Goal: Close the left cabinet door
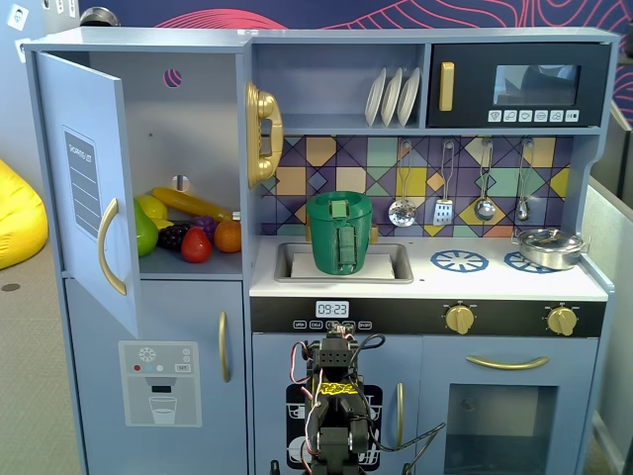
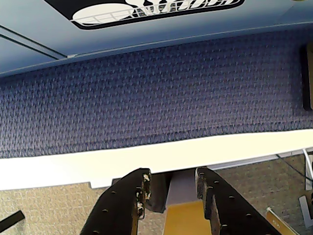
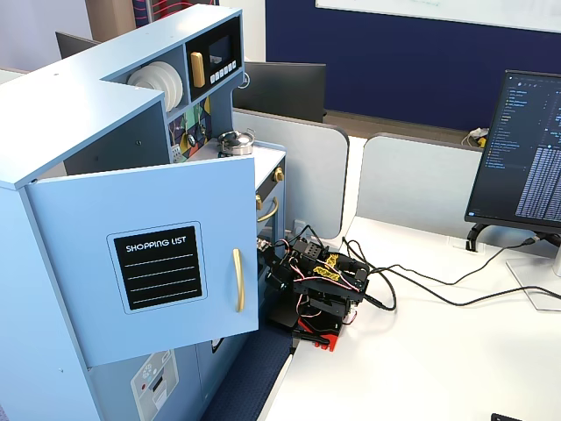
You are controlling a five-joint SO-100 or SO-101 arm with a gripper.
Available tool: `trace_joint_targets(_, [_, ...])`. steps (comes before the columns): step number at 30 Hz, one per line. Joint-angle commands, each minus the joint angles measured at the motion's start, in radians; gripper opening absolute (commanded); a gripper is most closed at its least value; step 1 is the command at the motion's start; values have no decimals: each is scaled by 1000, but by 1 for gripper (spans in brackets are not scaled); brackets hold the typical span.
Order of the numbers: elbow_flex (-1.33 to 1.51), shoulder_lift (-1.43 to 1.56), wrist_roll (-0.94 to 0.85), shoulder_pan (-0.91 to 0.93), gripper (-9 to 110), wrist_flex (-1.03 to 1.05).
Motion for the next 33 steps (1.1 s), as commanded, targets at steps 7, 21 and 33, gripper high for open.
trace_joint_targets(7, [-5,2,5,48,0,186])
trace_joint_targets(21, [-40,-3,87,-390,0,61])
trace_joint_targets(33, [-376,-95,118,-1074,0,-153])
